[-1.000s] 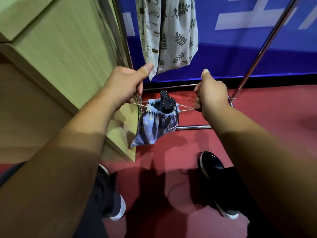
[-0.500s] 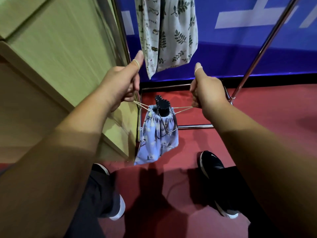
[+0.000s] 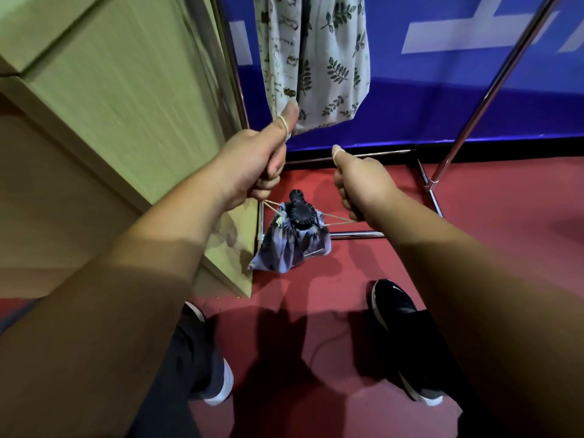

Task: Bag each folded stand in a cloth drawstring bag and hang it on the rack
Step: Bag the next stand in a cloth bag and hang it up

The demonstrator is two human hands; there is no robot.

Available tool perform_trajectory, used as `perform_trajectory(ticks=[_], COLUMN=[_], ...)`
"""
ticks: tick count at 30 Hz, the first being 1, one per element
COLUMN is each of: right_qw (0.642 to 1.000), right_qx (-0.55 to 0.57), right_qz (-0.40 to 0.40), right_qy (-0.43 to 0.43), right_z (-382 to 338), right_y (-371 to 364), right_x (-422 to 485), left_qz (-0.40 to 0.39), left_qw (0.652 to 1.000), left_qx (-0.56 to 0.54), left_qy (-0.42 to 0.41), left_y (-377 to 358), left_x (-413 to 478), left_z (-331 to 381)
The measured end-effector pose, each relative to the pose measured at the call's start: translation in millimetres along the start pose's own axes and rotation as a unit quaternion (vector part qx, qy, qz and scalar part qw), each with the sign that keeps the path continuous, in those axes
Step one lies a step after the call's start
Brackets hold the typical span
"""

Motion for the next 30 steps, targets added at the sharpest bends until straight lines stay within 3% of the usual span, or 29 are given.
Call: perform_trajectory(ticks=[5, 10, 18, 21, 26, 30], right_qw=[0.998, 0.990, 0.984, 0.988, 0.995, 0.980], right_qx=[0.041, 0.108, 0.138, 0.122, -0.011, -0.033], right_qz=[0.051, 0.087, -0.097, -0.057, 0.029, 0.054], right_qy=[0.010, -0.001, 0.053, 0.081, 0.091, 0.188], right_z=[1.5, 3.1, -30.0, -43.2, -50.8, -66.6], right_y=[18.4, 34.7, 8.2, 10.9, 16.9, 11.7], right_x=[3.9, 1.9, -11.3, -18.5, -36.9, -67.5], left_qz=[-0.003, -0.012, -0.049, -0.050, 0.049, 0.055], left_qw=[0.994, 0.998, 0.999, 0.997, 0.993, 0.990], left_qx=[0.106, 0.012, -0.007, 0.022, -0.013, -0.054], left_qy=[0.005, 0.053, -0.015, -0.059, -0.109, -0.120], left_y=[16.1, 27.0, 21.0, 12.3, 7.7, -2.0], left_x=[-4.9, -10.9, -8.8, -6.9, -13.5, -26.0], left_z=[4.1, -1.9, 5.4, 10.5, 23.3, 28.3])
Point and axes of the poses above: each hand's wrist, its own x-axis towards the middle knuckle, its own y-axis out of the back of the hand, z = x × y, the point moved 7 cm from there along x, towards the middle knuckle, and after that the axes turned 12 degrees about -x, right-handed, at the moved point
